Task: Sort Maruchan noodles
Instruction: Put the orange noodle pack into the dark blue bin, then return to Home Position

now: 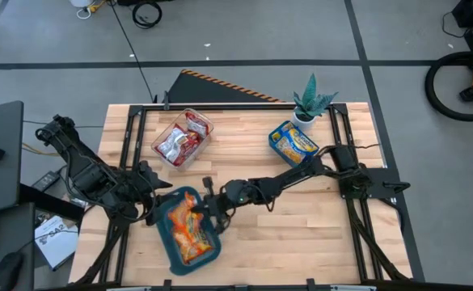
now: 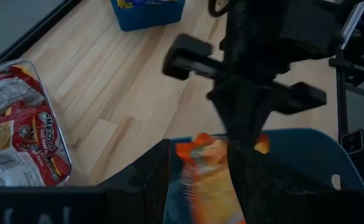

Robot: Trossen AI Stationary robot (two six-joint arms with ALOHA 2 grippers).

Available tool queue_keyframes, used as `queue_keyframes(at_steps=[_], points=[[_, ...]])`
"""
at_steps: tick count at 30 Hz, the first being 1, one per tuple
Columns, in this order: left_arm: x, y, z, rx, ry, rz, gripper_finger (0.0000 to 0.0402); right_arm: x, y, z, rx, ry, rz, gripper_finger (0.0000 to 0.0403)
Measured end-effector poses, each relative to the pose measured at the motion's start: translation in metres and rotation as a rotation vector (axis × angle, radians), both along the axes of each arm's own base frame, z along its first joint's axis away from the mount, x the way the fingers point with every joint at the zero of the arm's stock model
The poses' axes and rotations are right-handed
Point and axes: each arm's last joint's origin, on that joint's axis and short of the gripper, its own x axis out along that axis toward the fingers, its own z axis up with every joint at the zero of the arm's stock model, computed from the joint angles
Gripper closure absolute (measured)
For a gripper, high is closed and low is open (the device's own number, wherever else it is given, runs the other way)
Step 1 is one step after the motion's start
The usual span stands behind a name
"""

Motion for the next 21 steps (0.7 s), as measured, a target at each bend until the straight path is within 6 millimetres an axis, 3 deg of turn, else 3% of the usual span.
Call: queue_keyframes(at_steps=[4,14,21], points=[[0.0,0.0,0.0,-0.007,-0.006,0.009,0.0237,0.004,-0.01,0.0,0.027,0.023,-0.024,0.0384],[0.0,0.0,0.0,-0.014,-0.008,0.014,0.0237,0.001,-0.015,-0.001,0.033,0.111,-0.063,0.0267],[0.0,0.0,0.0,-0.015,-0.009,0.015,0.0237,-0.016,-0.019,0.032,0.009,0.181,-0.078,0.025]])
